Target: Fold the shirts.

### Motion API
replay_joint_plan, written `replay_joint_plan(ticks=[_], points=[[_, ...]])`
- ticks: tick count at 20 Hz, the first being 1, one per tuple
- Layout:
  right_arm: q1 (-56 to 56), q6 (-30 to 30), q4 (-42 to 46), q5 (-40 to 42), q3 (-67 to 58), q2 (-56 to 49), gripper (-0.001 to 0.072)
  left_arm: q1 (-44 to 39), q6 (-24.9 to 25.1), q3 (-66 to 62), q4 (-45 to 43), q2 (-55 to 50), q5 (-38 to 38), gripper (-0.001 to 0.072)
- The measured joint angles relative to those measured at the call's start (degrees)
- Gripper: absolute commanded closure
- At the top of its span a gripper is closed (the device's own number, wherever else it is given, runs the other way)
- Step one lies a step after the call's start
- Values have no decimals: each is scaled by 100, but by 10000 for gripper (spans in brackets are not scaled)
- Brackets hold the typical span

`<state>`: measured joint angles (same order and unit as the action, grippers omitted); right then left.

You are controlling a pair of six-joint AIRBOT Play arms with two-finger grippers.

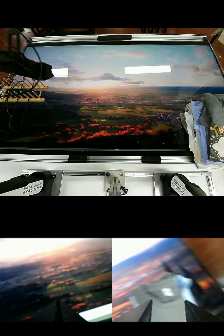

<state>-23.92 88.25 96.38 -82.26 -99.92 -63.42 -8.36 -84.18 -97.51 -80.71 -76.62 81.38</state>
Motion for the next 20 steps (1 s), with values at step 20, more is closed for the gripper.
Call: replay_joint_plan(ticks=[20], points=[[4074, 557, -774, -929, -120, -2640, 72, -844, -671, 382, -1075, -874, 201, 2]])
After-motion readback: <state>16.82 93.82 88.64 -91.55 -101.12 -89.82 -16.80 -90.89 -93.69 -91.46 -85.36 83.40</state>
